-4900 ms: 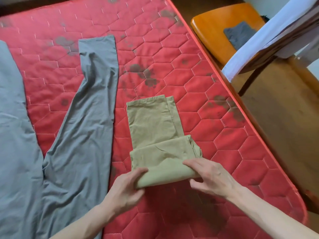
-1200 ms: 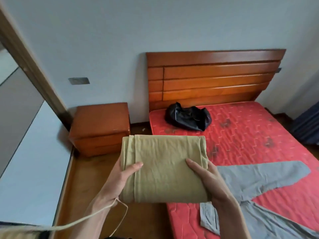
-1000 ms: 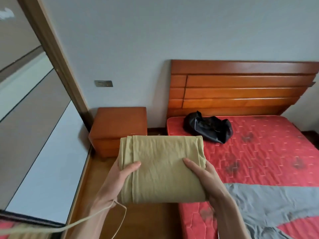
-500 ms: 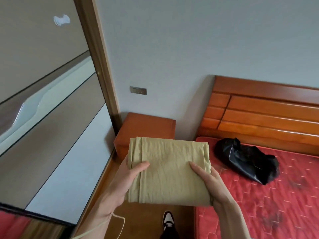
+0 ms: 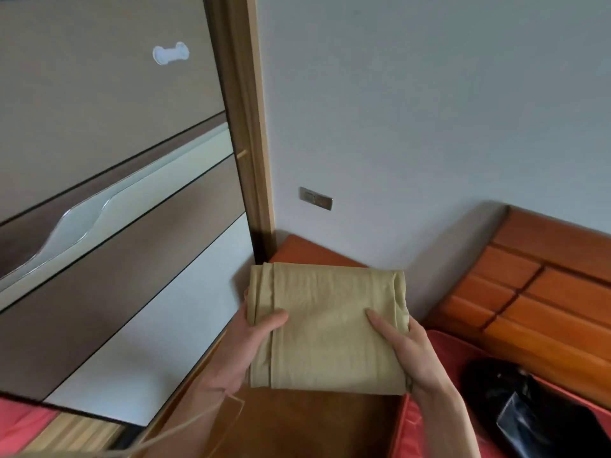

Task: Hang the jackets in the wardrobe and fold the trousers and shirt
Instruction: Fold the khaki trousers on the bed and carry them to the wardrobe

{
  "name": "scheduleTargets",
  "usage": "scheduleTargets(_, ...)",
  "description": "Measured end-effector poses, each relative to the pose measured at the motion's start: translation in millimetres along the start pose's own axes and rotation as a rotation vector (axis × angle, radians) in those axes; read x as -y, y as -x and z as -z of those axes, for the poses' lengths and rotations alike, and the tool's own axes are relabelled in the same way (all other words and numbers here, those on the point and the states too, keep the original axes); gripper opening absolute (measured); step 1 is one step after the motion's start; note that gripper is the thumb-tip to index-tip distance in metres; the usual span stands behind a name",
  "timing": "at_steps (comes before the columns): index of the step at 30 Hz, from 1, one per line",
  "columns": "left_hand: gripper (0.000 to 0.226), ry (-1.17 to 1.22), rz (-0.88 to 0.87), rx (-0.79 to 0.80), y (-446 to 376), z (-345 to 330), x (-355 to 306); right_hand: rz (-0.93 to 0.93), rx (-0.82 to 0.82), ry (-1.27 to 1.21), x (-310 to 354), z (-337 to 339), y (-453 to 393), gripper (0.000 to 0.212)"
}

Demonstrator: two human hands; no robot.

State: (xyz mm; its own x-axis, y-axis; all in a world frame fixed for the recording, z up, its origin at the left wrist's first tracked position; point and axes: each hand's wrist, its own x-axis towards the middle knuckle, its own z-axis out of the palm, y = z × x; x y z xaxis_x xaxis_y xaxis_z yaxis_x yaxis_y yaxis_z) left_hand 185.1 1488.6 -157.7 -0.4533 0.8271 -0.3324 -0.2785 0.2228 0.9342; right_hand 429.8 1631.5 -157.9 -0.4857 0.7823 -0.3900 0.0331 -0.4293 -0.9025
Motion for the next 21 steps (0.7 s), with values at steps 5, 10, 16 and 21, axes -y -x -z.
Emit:
scheduleTargets(5,0.064,-0.014,-0.009,-0.160,-24.3,24.1,-11.8,-0.030,0.112,0.056,10.9,-29.2,-64.3,0.067)
scheduleTargets(10,0.076,0.015,-0.017,-0.262,-58.6,56.2,-20.9,-0.050,0.209,0.081,28.3,-65.2,-119.9,0.065)
scheduleTargets(16,0.074,0.055,-0.041,-0.280,-121.5,92.4,-53.2,-0.036,0.222,0.104,59.2,-112.8,-186.8,0.065)
scheduleTargets(21,0.064,0.084,-0.060,-0.268,-180.2,126.3,-90.3,-0.016,0.220,0.111,88.4,-155.5,-236.6,0.049)
